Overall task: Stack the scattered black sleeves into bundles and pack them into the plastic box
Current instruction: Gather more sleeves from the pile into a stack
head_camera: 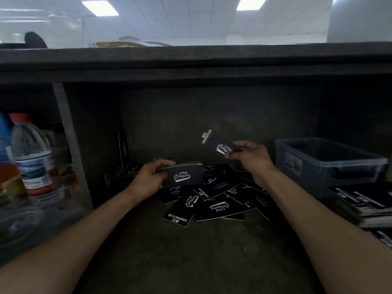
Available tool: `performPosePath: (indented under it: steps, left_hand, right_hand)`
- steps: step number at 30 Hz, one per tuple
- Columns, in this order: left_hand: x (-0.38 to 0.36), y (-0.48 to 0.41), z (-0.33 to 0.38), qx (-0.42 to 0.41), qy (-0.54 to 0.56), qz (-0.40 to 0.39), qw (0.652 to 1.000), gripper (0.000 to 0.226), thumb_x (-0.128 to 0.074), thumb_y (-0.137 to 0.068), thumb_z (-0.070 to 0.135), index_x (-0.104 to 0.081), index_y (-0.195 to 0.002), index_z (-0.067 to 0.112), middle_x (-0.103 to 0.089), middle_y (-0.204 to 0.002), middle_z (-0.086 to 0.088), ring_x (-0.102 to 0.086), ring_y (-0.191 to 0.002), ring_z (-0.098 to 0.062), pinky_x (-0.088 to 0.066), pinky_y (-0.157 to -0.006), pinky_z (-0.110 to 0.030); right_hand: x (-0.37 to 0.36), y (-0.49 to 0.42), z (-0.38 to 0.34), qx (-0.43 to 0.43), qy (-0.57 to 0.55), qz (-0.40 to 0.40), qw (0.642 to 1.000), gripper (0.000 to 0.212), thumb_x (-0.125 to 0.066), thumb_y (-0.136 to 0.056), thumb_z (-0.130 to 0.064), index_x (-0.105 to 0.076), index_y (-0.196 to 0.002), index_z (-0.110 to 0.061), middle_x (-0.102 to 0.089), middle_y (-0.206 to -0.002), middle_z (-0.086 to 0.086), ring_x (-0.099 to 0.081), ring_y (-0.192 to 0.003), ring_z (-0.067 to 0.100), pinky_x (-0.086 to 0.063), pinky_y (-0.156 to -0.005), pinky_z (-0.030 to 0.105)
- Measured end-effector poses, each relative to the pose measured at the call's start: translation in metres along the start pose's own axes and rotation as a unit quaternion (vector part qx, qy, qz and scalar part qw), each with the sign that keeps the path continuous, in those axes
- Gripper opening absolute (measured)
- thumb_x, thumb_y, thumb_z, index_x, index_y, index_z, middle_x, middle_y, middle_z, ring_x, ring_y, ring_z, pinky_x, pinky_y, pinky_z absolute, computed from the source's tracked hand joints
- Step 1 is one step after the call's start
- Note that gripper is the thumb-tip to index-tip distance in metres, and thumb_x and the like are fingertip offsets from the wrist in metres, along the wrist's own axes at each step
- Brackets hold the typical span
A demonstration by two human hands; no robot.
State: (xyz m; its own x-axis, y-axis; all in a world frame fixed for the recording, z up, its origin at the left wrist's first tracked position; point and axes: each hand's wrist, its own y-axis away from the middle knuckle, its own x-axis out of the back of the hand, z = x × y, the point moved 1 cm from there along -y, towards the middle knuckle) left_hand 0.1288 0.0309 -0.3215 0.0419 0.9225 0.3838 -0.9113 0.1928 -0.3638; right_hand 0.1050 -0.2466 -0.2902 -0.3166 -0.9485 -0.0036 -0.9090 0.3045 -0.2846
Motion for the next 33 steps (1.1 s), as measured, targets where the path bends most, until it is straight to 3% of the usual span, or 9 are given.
performPosePath:
  steps: [3, 5, 9, 11, 13, 16, 19, 27, 33]
  left_hand:
    - [0.000, 0.003, 0.004, 0.022, 0.020, -0.017, 0.999, 0.032, -0.067, -0.087, 0.004, -0.069, -0.107, 0.029, -0.072, -0.109, 0.001, -0.068, -0.098, -0.014, -0.053, -0.082, -0.021]
    - [-0.001, 0.006, 0.007, 0.013, 0.008, -0.042, 0.999, 0.034, -0.077, -0.083, 0.018, -0.068, -0.114, 0.029, -0.071, -0.108, 0.008, -0.069, -0.097, -0.006, -0.052, -0.080, -0.016]
    - [-0.002, 0.007, 0.004, -0.038, -0.018, -0.026, 0.999, 0.035, -0.077, -0.083, 0.009, -0.066, -0.115, 0.020, -0.070, -0.108, 0.005, -0.069, -0.095, -0.007, -0.054, -0.076, -0.011]
    - [0.000, 0.004, 0.001, -0.048, -0.031, -0.015, 0.998, 0.030, -0.069, -0.089, 0.002, -0.066, -0.113, 0.019, -0.069, -0.110, 0.003, -0.067, -0.095, -0.006, -0.055, -0.077, -0.011]
    - [0.002, 0.001, 0.001, -0.029, -0.017, -0.001, 0.999, 0.031, -0.060, -0.093, -0.004, -0.067, -0.112, 0.020, -0.069, -0.109, 0.002, -0.066, -0.094, -0.006, -0.054, -0.076, -0.011]
    - [0.003, -0.001, 0.000, -0.014, -0.006, 0.031, 0.999, 0.036, -0.046, -0.095, -0.008, -0.067, -0.115, 0.015, -0.068, -0.105, 0.001, -0.064, -0.090, -0.004, -0.052, -0.073, -0.008]
    - [0.003, -0.003, -0.002, -0.006, -0.014, 0.040, 0.999, 0.037, -0.040, -0.097, -0.007, -0.066, -0.120, 0.009, -0.068, -0.108, -0.005, -0.064, -0.093, -0.011, -0.052, -0.078, -0.015]
    - [-0.001, -0.001, -0.004, -0.022, -0.021, 0.004, 1.000, 0.038, -0.059, -0.089, -0.012, -0.064, -0.114, 0.016, -0.066, -0.104, 0.008, -0.065, -0.081, 0.013, -0.049, -0.070, -0.004]
    - [-0.002, -0.001, -0.003, -0.023, -0.018, -0.001, 1.000, 0.037, -0.055, -0.092, -0.009, -0.064, -0.113, 0.019, -0.066, -0.105, 0.010, -0.061, -0.091, 0.003, -0.049, -0.071, -0.004]
  right_hand:
    - [-0.009, 0.017, -0.003, -0.018, 0.088, -0.137, 0.986, 0.037, -0.087, -0.065, 0.001, -0.073, -0.093, -0.020, -0.076, -0.097, -0.001, -0.072, -0.086, 0.014, -0.055, -0.074, 0.022]
    - [-0.021, 0.027, 0.004, -0.006, 0.166, -0.164, 0.972, 0.038, -0.088, -0.062, 0.001, -0.073, -0.091, -0.018, -0.076, -0.097, 0.001, -0.071, -0.089, 0.015, -0.054, -0.081, 0.022]
    - [-0.031, 0.022, 0.011, 0.044, 0.121, -0.136, 0.982, 0.041, -0.085, -0.062, 0.011, -0.065, -0.093, -0.007, -0.070, -0.093, 0.013, -0.067, -0.071, 0.008, -0.056, -0.069, 0.016]
    - [-0.023, 0.012, 0.006, 0.062, 0.103, -0.090, 0.989, 0.035, -0.076, -0.070, 0.017, -0.064, -0.094, -0.005, -0.068, -0.094, 0.017, -0.066, -0.069, 0.009, -0.059, -0.081, 0.026]
    - [-0.007, 0.003, 0.002, 0.073, 0.180, -0.072, 0.978, 0.030, -0.069, -0.079, 0.014, -0.067, -0.096, -0.010, -0.069, -0.101, 0.014, -0.065, -0.084, 0.015, -0.052, -0.098, 0.037]
    - [0.009, 0.012, -0.004, -0.002, 0.396, -0.222, 0.891, 0.047, -0.071, -0.080, -0.008, -0.067, -0.122, -0.029, -0.062, -0.121, -0.004, -0.057, -0.110, 0.010, -0.043, -0.097, 0.020]
    - [0.010, 0.018, -0.002, -0.045, 0.489, -0.294, 0.820, 0.064, -0.072, -0.076, -0.017, -0.057, -0.134, -0.041, -0.051, -0.139, -0.007, -0.049, -0.126, 0.012, -0.040, -0.102, 0.022]
    - [0.014, 0.008, -0.001, -0.028, 0.464, -0.295, 0.835, 0.060, -0.086, -0.071, -0.023, -0.063, -0.126, -0.031, -0.063, -0.120, -0.007, -0.058, -0.108, 0.006, -0.043, -0.090, 0.017]
    - [0.013, 0.013, -0.006, -0.011, 0.484, -0.300, 0.822, 0.045, -0.089, -0.063, -0.043, -0.073, -0.106, -0.042, -0.066, -0.116, -0.017, -0.058, -0.106, 0.002, -0.044, -0.098, 0.020]
